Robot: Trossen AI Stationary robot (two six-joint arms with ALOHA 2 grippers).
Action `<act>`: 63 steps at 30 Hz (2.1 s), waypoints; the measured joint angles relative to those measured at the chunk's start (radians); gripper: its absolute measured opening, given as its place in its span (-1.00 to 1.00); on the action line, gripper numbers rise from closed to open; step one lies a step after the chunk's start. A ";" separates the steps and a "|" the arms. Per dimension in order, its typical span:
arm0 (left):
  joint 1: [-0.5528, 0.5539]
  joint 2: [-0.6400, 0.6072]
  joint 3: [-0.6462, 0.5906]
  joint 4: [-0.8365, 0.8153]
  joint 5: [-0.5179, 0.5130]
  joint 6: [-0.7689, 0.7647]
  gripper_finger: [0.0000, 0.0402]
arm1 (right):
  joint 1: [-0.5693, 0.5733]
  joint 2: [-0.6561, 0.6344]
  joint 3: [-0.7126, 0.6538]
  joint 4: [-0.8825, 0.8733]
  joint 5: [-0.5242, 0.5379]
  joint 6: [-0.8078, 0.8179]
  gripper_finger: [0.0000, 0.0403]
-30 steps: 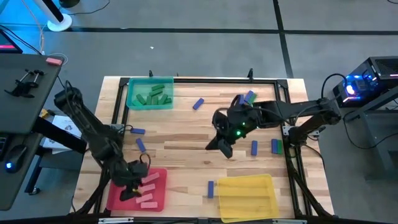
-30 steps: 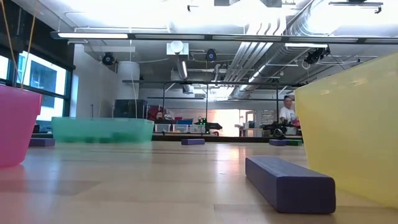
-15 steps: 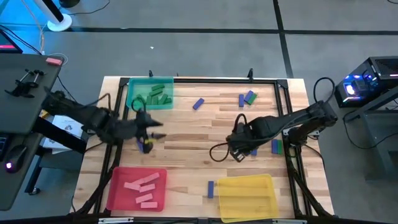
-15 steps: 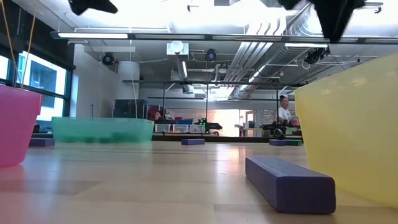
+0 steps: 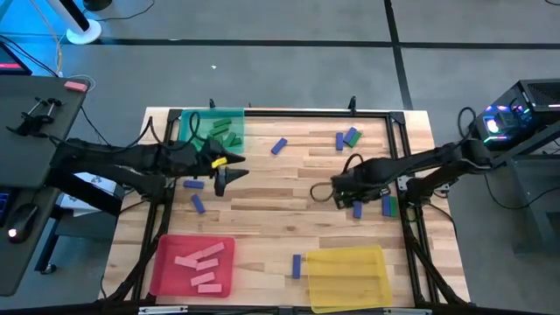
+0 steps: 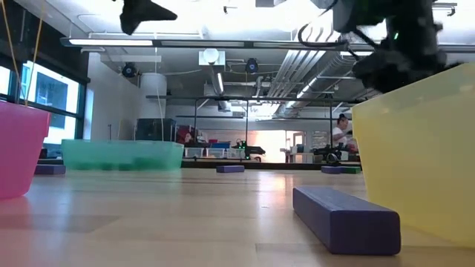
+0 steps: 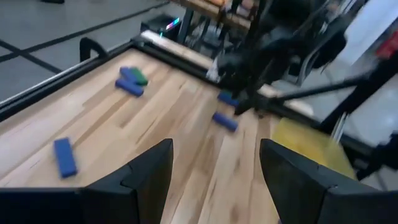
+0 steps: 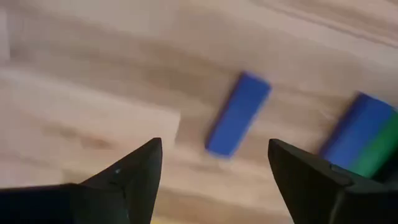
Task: Sort blocks
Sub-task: Put the blue block into the yellow bin
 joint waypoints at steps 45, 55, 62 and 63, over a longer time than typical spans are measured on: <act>0.590 0.089 -0.003 0.596 0.755 -0.033 0.12 | 0.000 -0.094 0.245 0.223 0.397 -0.098 -0.83; 0.576 0.087 -0.003 0.539 0.792 -0.108 0.12 | 0.243 0.007 0.453 0.615 0.282 -0.321 -0.83; 0.529 0.087 -0.003 0.525 0.751 -0.135 0.12 | 0.616 0.088 0.455 0.659 0.227 -0.035 -0.83; 0.523 0.087 -0.003 0.526 0.743 -0.149 0.12 | 0.672 0.091 0.456 0.622 0.237 0.040 -0.83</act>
